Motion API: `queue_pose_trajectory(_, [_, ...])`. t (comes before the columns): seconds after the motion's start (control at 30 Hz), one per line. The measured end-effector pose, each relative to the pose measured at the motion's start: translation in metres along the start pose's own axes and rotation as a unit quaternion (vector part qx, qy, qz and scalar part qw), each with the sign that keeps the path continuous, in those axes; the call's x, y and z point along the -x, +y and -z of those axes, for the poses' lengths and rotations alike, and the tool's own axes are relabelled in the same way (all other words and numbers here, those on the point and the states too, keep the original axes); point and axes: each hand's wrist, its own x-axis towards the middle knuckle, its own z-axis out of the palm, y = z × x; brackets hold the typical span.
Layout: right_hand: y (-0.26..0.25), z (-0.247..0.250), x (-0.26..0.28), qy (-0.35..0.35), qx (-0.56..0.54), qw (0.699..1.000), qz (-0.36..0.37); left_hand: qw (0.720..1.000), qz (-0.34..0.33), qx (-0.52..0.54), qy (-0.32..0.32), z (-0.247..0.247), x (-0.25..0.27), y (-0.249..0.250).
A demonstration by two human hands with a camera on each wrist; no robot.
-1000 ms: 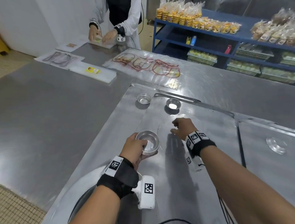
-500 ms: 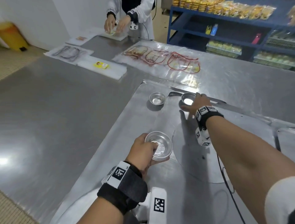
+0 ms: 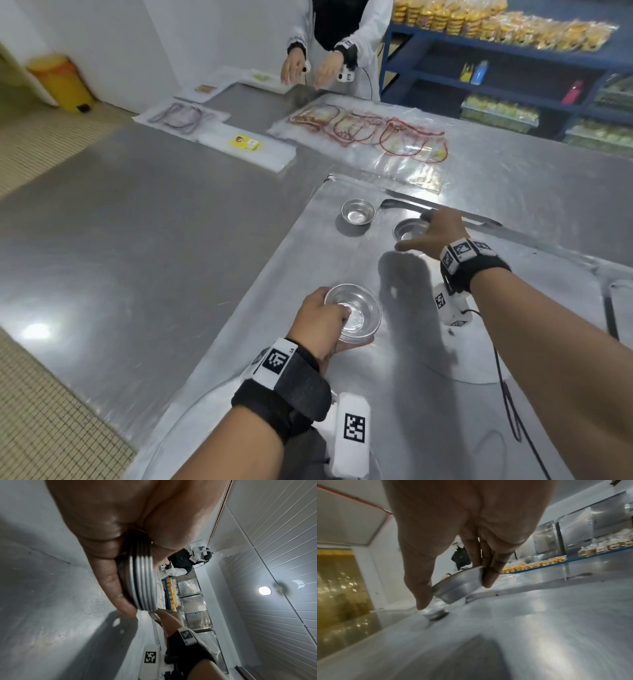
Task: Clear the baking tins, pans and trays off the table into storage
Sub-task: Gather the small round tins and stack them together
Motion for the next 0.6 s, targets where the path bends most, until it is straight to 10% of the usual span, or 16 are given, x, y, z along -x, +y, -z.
queue_pose_trajectory(0.6, [-0.084,0.071,0.242,-0.059,-0.009,0.969,0.24,1.0,0.004,-0.006,-0.029,0.004,0.088,0.005])
